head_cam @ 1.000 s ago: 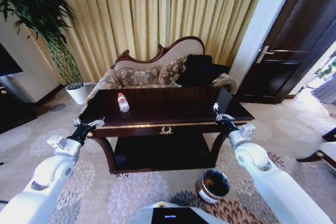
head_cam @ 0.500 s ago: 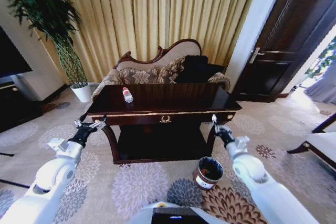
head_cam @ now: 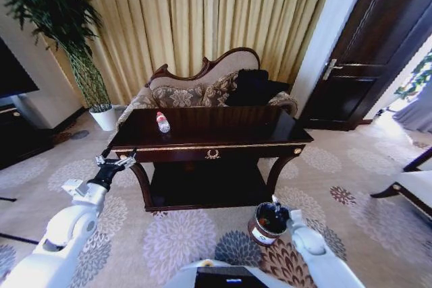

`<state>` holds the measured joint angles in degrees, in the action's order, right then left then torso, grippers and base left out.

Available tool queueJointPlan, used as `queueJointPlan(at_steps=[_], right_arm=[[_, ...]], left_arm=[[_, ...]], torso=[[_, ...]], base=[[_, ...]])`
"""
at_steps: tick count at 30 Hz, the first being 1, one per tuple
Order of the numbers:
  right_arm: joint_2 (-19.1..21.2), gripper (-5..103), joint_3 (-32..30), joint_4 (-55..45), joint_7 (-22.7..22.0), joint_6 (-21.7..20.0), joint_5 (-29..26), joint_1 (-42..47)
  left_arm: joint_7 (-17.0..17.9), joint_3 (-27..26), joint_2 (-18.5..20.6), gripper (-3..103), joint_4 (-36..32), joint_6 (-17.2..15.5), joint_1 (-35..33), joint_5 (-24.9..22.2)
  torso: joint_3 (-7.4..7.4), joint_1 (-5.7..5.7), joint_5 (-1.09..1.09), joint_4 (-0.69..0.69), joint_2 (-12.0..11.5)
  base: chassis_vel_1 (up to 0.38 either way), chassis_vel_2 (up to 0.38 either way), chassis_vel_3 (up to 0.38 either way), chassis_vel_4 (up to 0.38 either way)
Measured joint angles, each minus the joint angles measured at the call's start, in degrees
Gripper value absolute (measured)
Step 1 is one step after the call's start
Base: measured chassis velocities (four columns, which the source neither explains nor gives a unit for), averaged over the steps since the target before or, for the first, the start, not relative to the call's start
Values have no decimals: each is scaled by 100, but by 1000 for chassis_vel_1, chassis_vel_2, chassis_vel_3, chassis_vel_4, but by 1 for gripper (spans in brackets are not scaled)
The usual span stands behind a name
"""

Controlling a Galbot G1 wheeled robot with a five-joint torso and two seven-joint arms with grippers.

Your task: Move to the front of the table and place the trash on the table into the trash bin.

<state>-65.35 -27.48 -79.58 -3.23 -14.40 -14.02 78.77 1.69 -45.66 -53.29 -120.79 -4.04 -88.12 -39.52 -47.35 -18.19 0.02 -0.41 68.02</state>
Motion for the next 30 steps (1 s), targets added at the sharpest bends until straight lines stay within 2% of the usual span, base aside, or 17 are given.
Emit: queueJointPlan(at_steps=[7,10,11,13,15,16,17,18,20,22,23,24,25,26,28,29,30], right_arm=[[-137,-3,47,571,-137,19,288,-329],[-145,12,81,607,-185,11,365,-359],[-145,12,81,607,-185,11,365,-359],[-128,23,84,601,-194,11,384,-369],[-123,23,80,595,-206,11,382,-382],[-115,33,62,586,-216,9,365,-398],[-105,39,45,582,-232,7,343,-414],[-105,39,45,582,-232,7,343,-414],[-64,50,33,578,-248,11,320,-425],[-47,50,30,576,-250,26,316,-427],[-20,61,16,555,-264,91,297,-440],[-1,66,-3,499,-285,180,257,-452],[-1,66,-3,499,-285,180,257,-452],[28,71,-22,384,-303,288,158,-460],[73,71,-44,155,-309,369,-7,-447],[146,82,-87,-268,-336,420,-268,-424],[146,82,-87,-268,-336,420,-268,-424]], left_arm=[[31,-73,-13,100,-61,-8,-95,-2],[53,-85,8,100,-63,-14,-102,-12],[53,-85,8,100,-63,-14,-102,-12],[56,-74,19,100,-61,-17,-99,-12],[57,-64,19,100,-64,-20,-97,-12],[57,-57,19,100,-72,-22,-94,-12],[57,-51,18,100,-85,-26,-91,-10],[57,-51,18,100,-85,-26,-91,-10],[58,-47,13,100,-112,-37,-91,-10],[60,-47,13,100,-117,-38,-91,-9],[66,-46,12,100,-121,-41,-90,-9],[73,-46,11,100,-121,-44,-88,-8],[73,-46,11,100,-121,-44,-88,-8],[82,-46,5,100,-122,-45,-86,-5],[101,-46,-3,100,-124,-48,-86,6],[146,-46,-19,100,-142,-52,-87,33],[146,-46,-19,100,-142,-52,-87,33]], torso=[[0,-1,0,3,-1],[0,-1,0,1,-1],[0,-1,0,1,-1],[0,-1,-1,0,-1],[0,-1,0,0,-1],[0,-1,0,1,-1],[0,-1,0,1,-1],[0,-1,0,1,-1],[0,-1,0,1,-1],[0,-1,0,1,-1],[0,-1,0,0,-1],[0,-1,1,0,-1],[0,-1,1,0,-1],[0,-1,2,1,-1],[0,-1,3,0,-1],[0,-1,1,0,-1],[0,-1,1,0,-1]], base=[[0,0,0,0],[0,0,0,0],[0,0,0,0],[0,0,0,0],[0,0,0,0],[0,0,0,0],[0,0,0,0],[0,0,0,0],[0,0,0,0],[0,0,0,0],[0,0,0,0],[0,0,0,0],[0,0,0,0],[0,0,0,0],[0,0,0,0],[0,0,0,0],[0,0,0,0]])
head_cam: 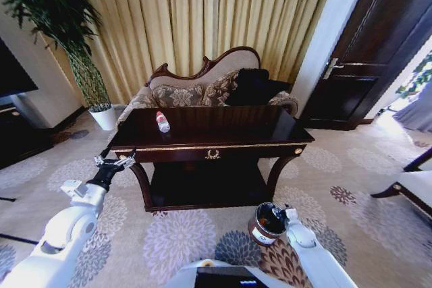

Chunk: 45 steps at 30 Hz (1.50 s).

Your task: Move to the front of the table and place the trash on the table into the trash bin.

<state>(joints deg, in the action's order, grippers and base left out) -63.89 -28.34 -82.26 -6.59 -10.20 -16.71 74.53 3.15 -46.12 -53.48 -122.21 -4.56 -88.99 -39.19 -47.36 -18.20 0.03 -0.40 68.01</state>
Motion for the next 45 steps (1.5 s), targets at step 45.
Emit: queueJointPlan(at_steps=[45], right_arm=[[770,100,236,-4423,-680,-325,-1909,353]], left_arm=[[211,-27,20,100,-399,-201,-106,90]], torso=[[-1,-3,-1,1,-1]], base=[[-83,84,85,-80]])
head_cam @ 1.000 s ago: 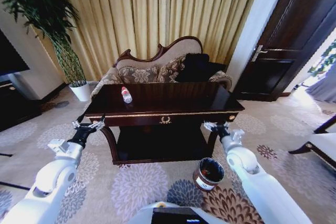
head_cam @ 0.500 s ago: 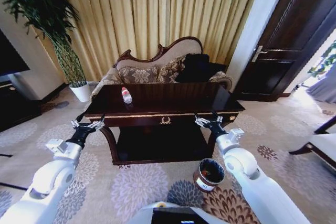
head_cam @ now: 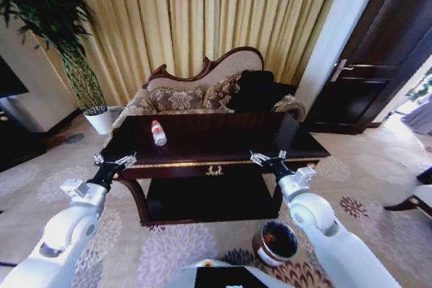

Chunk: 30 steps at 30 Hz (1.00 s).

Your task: Move to the front of the table and place the trash on the table into the trash bin.

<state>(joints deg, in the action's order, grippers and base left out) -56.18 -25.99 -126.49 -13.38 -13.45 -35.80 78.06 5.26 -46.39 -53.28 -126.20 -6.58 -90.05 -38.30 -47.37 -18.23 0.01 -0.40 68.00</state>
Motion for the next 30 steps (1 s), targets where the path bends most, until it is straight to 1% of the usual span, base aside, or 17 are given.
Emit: queueJointPlan(at_steps=[3,5,7,8,9,10,12,13,14,16,17,18,22,25,27,29,30], right_arm=[[0,100,24,-18,-109,4,0,5],[9,100,33,-61,-214,-5,-39,54],[9,100,33,-65,-222,-6,-44,67],[6,100,41,-65,-224,-7,-45,85],[6,100,41,-65,-224,-7,-45,85],[6,100,60,-66,-224,-7,-45,92],[0,100,174,-65,-232,-8,-34,114],[0,100,174,-65,-232,-8,-34,114],[-11,100,224,-64,-232,-13,-17,134],[-21,100,251,-62,-228,-18,-4,149],[-47,100,293,-33,-208,-24,20,184],[-59,100,304,-16,-193,-25,28,198],[-62,100,313,17,-181,-27,30,218],[-4,100,305,45,-185,-33,-2,214],[14,100,290,54,-187,-34,-17,210],[45,100,263,72,-193,-34,-48,205],[45,100,263,72,-193,-34,-48,205]], left_arm=[[141,6,-11,100,-38,-55,1,32],[496,67,4,100,-55,-265,84,31],[663,87,28,100,-70,-389,140,30],[1085,136,79,100,-128,-662,255,-23],[1085,136,79,100,-128,-662,255,-23],[1392,170,116,100,-175,-903,348,-122],[2373,273,237,100,-293,-1626,673,-717],[2373,273,237,100,-293,-1626,673,-717],[2724,300,295,100,-324,-1861,797,-956],[2887,303,334,100,-334,-2009,858,-1069],[3224,307,424,100,-329,-2224,992,-1330],[3374,307,482,100,-322,-2338,1069,-1479],[3417,210,672,100,-345,-2660,1224,-1820],[3360,79,1153,100,-339,-3166,1585,-2375],[3289,48,1352,100,-279,-3256,1730,-2528],[2996,-4,1823,100,-71,-3429,2102,-2810],[2996,-4,1823,100,-71,-3429,2102,-2810]], torso=[[-1,-2,0,0,-1],[0,-2,-1,1,-1],[1,2,-2,1,0],[3,7,-1,1,3],[3,7,-1,1,3],[4,9,-1,1,5],[4,10,0,0,5],[4,10,0,0,5],[4,9,0,-1,5],[3,9,1,-1,4],[1,4,0,0,2],[0,2,0,0,1],[0,1,-2,0,0],[1,3,-2,2,1],[2,4,0,0,2],[1,4,0,0,1],[1,4,0,0,1]], base=[[-115,125,126,-152],[0,0,0,0],[0,0,0,0],[0,0,0,0],[0,0,0,0],[0,0,0,0],[26,-23,-21,21],[0,0,0,0],[0,0,0,0],[0,0,0,0],[0,0,0,0],[0,0,0,0],[0,0,0,0],[0,0,0,0],[0,0,0,0],[0,0,0,0],[0,0,0,0]])
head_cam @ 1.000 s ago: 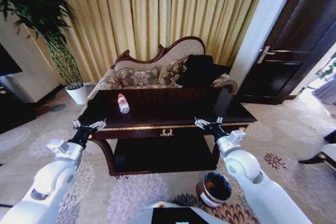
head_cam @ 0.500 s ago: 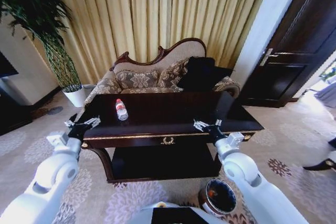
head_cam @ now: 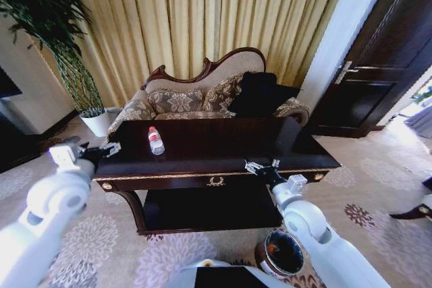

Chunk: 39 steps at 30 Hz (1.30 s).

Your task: Move to the front of the table and place the trash on the table into the trash bin.

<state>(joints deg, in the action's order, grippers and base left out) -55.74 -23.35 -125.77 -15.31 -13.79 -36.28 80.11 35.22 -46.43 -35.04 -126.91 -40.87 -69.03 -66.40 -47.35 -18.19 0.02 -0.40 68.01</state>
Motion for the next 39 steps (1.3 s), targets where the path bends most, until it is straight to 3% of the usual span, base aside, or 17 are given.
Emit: queueJointPlan(at_steps=[1,3,4,7,9,11,12,13,14,16,19,21,22,24,32,39], right_arm=[[8,100,-4,11,0,0,-2,-1],[15,100,4,36,6,0,-5,-3],[15,100,4,36,6,0,-5,-3],[27,100,62,60,30,-1,-18,-16],[41,100,76,67,37,-5,-30,-27],[69,100,92,86,40,-16,-68,-62],[87,100,97,102,39,-22,-92,-89],[87,100,97,102,39,-22,-92,-89],[108,100,100,120,37,-25,-119,-120],[145,100,101,138,34,-28,-160,-153],[158,100,102,143,33,-28,-177,-162],[179,100,97,145,31,-28,-199,-166],[179,100,97,145,31,-28,-199,-166],[207,100,79,152,30,-28,-218,-162],[162,100,141,211,33,-27,-223,-203],[150,100,145,203,35,-22,-225,-196]], left_arm=[[20,31,150,100,76,-52,178,-131],[469,201,447,100,240,-153,750,-722],[469,201,447,100,240,-153,750,-722],[1130,369,752,100,431,-171,1324,-1734],[1105,374,810,100,489,-171,1351,-1785],[612,316,909,100,635,-171,1284,-1713],[108,242,950,100,708,-171,1172,-1488],[108,242,950,100,708,-171,1172,-1488],[-730,134,978,100,804,-103,960,-1075],[-1630,68,954,100,899,348,672,-604],[-1911,87,902,100,931,608,607,-375],[-2492,185,822,100,982,1136,520,202],[-2492,185,822,100,982,1136,520,202],[-2956,271,805,100,1005,1554,443,768],[-3145,337,855,100,945,1672,491,746],[-3088,183,892,100,888,1628,267,747]], torso=[[0,0,0,1,0],[0,-1,-2,0,0],[0,-1,-2,0,0],[0,-1,0,-1,0],[0,0,0,0,0],[0,0,0,0,0],[0,0,0,1,0],[0,0,0,1,0],[0,0,0,1,0],[0,-1,-2,3,0],[0,-1,-2,2,0],[0,-1,-1,-1,0],[0,-1,-1,-1,0],[0,0,0,0,0],[0,0,0,0,0],[0,0,0,2,0]], base=[[0,0,0,0],[0,0,0,0],[0,0,0,0],[0,0,0,0],[0,0,0,0],[0,0,0,0],[0,0,0,0],[0,0,0,0],[0,0,0,0],[0,0,0,0],[0,0,0,0],[0,0,0,0],[0,0,0,0],[0,0,0,0],[0,0,0,0],[0,0,0,0]])
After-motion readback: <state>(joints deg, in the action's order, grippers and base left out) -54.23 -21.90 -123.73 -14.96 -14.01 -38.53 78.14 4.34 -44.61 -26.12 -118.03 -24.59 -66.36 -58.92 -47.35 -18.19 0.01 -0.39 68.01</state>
